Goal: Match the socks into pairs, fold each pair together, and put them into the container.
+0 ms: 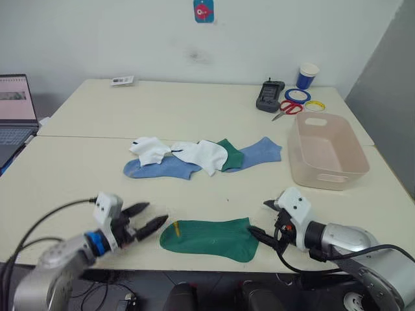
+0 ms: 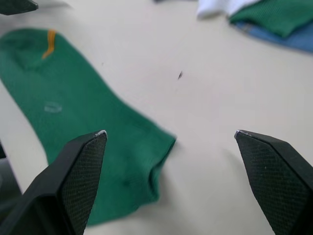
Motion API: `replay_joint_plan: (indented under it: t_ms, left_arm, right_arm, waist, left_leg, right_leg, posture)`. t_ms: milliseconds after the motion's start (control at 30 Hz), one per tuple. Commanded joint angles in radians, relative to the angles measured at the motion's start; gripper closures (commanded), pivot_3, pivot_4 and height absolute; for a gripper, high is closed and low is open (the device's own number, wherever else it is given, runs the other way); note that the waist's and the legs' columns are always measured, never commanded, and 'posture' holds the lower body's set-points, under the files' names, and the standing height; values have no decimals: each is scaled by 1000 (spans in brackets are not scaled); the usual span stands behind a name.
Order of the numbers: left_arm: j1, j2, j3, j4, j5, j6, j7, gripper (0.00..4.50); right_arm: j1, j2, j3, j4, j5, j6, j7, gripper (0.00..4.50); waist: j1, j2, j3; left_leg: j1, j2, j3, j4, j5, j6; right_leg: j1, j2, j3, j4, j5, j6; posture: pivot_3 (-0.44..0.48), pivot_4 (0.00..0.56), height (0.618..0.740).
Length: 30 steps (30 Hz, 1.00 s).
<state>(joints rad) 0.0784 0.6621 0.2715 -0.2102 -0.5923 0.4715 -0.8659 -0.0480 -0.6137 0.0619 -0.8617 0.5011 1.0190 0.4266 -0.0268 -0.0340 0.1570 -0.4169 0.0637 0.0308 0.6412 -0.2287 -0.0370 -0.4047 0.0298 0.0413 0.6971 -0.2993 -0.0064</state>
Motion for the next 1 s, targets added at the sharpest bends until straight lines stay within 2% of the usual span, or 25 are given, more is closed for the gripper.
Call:
replay_joint_plan:
  t_ms: [33,100,300,400,500,600,667,767,1000]
  left_arm:
    - [-201,77,-80,125,71,-93,-143,62]
    - [-274,115,-116,156,70,-77,-215,62]
    - [-393,128,-168,174,51,1,-275,62]
    - [-426,111,-184,155,48,24,-266,62]
    - [-449,88,-192,133,41,46,-245,62]
    - [-457,78,-199,119,49,53,-243,62]
    - [-461,75,-203,106,51,54,-241,62]
    - [-463,75,-204,87,46,63,-239,62]
    - [-460,66,-200,53,42,69,-224,62]
  right_arm:
    - [-49,-30,-110,-45,15,-29,9,0]
    - [-62,-53,-156,-45,19,-18,16,0]
    - [-76,-88,-190,1,-7,-32,9,0]
    - [-94,-94,-153,40,-43,-70,9,0]
    - [-178,-66,-45,135,-120,-111,-24,0]
    - [-283,22,32,261,-176,-128,-74,0]
    - [-401,153,74,431,-210,-158,-125,0]
    - [-512,259,97,634,-267,-216,-162,0]
    - [-749,430,37,1163,-302,-411,-184,0]
  waist:
    - [3,-2,2]
    - [-2,-4,2]
    - [-10,-4,3]
    - [-9,-3,3]
    - [-13,-3,4]
    - [-18,-3,4]
    - [-20,-3,4]
    - [-23,-2,4]
    - [-18,-2,5]
  left_leg:
    - [-1,-1,0,0,0,0]
    - [-1,-1,0,0,0,0]
    - [-1,0,1,-2,0,0]
    - [-1,0,0,-3,0,0]
    - [0,0,1,-3,0,0]
    - [0,0,1,-1,0,0]
    - [1,0,1,-1,0,0]
    - [0,0,1,0,0,0]
    - [-2,1,1,0,0,0]
  right_leg:
    - [0,1,-1,0,0,0]
    - [0,2,0,-1,0,0]
    - [-1,2,2,-1,-1,2]
    - [-1,4,0,0,-1,2]
    - [-1,4,1,0,-1,2]
    - [-1,4,1,1,0,2]
    - [-1,4,1,1,0,3]
    - [-1,4,1,2,1,2]
    - [-1,2,2,1,2,-1]
  posture:
    - [0,150,732]
    - [0,150,732]
    - [0,150,732]
    - [0,150,732]
    - [0,150,732]
    - [0,150,732]
    - [0,150,732]
    - [0,150,732]
    - [0,150,732]
